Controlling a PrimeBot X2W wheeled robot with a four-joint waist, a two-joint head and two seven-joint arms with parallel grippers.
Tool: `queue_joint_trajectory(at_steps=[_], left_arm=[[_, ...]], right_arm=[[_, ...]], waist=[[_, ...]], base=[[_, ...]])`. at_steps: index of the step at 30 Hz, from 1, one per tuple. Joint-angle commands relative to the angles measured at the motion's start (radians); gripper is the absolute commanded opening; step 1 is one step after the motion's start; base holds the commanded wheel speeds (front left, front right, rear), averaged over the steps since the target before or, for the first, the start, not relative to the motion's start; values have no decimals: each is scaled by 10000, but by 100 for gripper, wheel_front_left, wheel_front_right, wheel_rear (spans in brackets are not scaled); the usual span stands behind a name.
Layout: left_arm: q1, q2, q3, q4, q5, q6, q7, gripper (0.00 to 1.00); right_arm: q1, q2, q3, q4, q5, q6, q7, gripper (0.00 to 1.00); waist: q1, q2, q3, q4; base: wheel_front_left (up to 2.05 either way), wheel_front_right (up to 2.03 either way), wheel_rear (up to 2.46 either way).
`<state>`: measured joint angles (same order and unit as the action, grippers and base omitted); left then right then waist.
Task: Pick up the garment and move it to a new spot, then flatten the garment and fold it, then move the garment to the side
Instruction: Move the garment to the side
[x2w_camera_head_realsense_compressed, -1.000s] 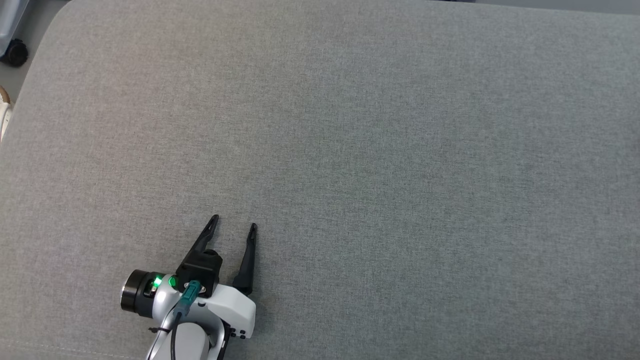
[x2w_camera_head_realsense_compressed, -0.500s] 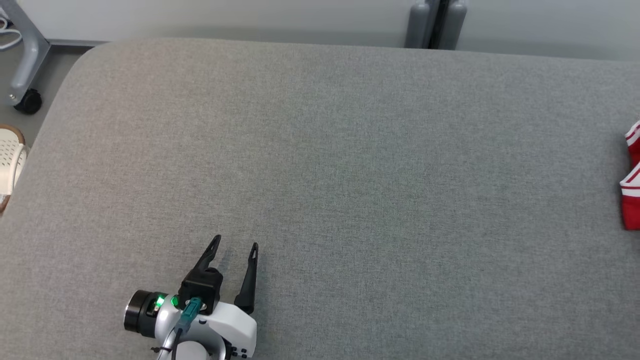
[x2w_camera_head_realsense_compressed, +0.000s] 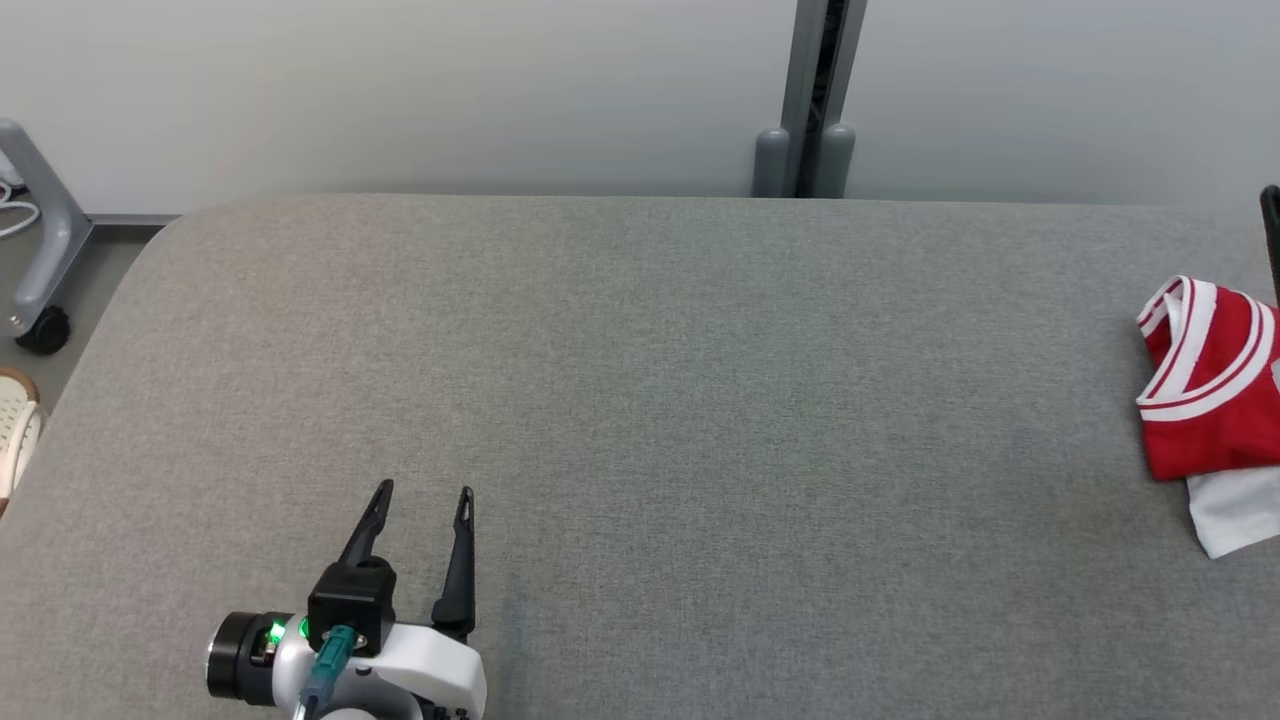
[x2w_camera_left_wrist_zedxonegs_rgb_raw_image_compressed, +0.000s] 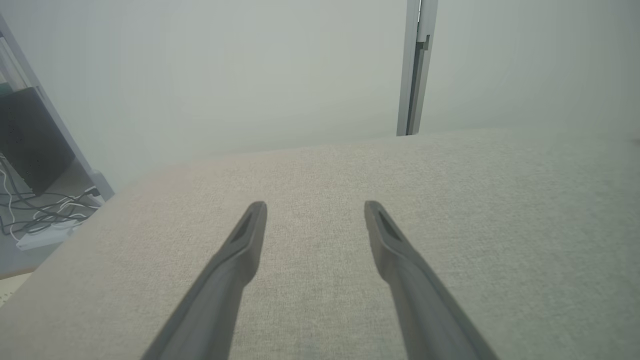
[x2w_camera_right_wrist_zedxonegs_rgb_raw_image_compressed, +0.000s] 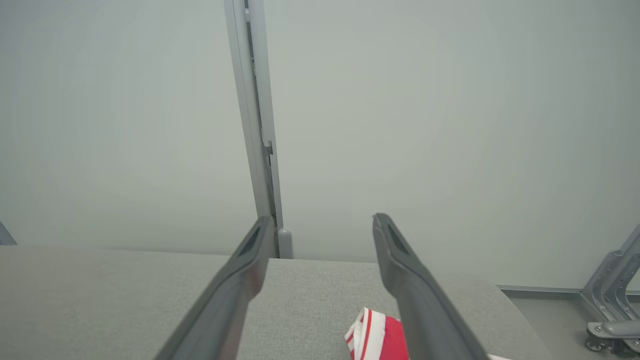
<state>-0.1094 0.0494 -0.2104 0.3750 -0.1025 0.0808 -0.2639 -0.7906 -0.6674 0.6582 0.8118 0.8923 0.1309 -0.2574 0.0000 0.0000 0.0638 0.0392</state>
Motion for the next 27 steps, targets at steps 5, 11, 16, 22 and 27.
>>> queue_joint_trajectory(at_steps=[5,11,16,22,27], left_arm=[[252,43,345,-798,51,187,6,100],[456,38,629,-1628,77,290,6,100],[611,40,794,-2008,55,336,6,100],[755,40,827,-2123,-50,360,6,100],[859,35,670,-2050,145,317,6,100]], right_arm=[[1724,664,-2193,-2501,-407,1,-76,100],[4353,2259,-4765,-5276,-2153,2,-80,100],[6108,3396,-5588,-7014,-3746,1,-81,100],[7433,4491,-6185,-7663,-4786,1,-82,100],[7973,5068,-6409,-7620,-5174,1,-83,100]], waist=[[0,0,-236,-326],[0,0,-327,-492],[0,0,-339,-603],[0,0,-345,-650],[0,0,-359,-628]], base=[[0,0,0],[0,0,0],[0,0,0],[0,0,0],[0,0,0]])
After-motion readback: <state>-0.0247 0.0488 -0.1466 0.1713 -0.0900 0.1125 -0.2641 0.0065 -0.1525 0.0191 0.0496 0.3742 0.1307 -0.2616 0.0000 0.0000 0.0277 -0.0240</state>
